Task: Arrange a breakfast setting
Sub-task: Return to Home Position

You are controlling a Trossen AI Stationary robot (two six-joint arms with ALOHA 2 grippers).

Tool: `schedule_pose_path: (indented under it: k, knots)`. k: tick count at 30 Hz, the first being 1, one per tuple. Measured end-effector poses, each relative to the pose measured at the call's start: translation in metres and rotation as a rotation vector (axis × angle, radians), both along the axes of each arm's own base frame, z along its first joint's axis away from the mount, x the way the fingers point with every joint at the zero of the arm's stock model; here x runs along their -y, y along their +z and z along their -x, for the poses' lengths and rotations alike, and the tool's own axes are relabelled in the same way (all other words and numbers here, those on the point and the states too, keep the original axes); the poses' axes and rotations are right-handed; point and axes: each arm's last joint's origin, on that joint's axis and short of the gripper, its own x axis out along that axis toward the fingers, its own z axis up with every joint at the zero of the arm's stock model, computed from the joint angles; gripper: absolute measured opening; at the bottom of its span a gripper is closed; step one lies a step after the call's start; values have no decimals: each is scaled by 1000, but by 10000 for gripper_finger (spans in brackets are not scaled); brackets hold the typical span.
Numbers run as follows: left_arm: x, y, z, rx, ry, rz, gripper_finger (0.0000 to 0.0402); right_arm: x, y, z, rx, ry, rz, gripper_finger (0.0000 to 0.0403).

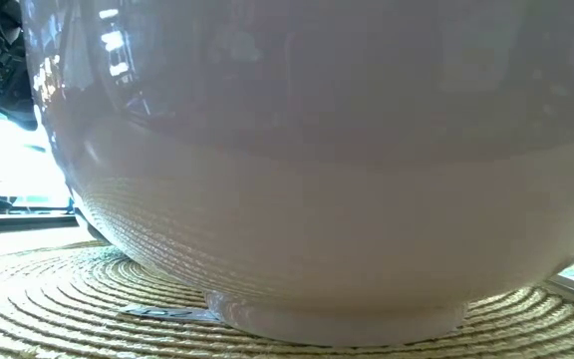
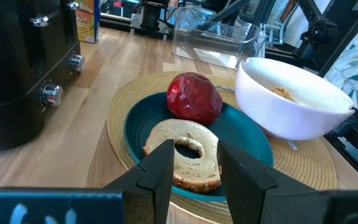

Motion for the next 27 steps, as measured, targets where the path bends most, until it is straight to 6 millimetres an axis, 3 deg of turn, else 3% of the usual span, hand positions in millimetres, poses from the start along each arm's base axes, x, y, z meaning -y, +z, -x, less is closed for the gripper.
schedule_pose_path:
  k: [3, 16, 27]
  knots:
    - [0, 0, 0, 0, 0, 0, 113, 1, -8, 4, 8, -7, 0, 347]
    - [0, 0, 0, 0, 0, 0, 113, 7, -81, 24, 227, -20, -24, 347]
    - [0, 0, 0, 0, 0, 0, 113, 7, -108, 30, 300, 10, -41, 347]
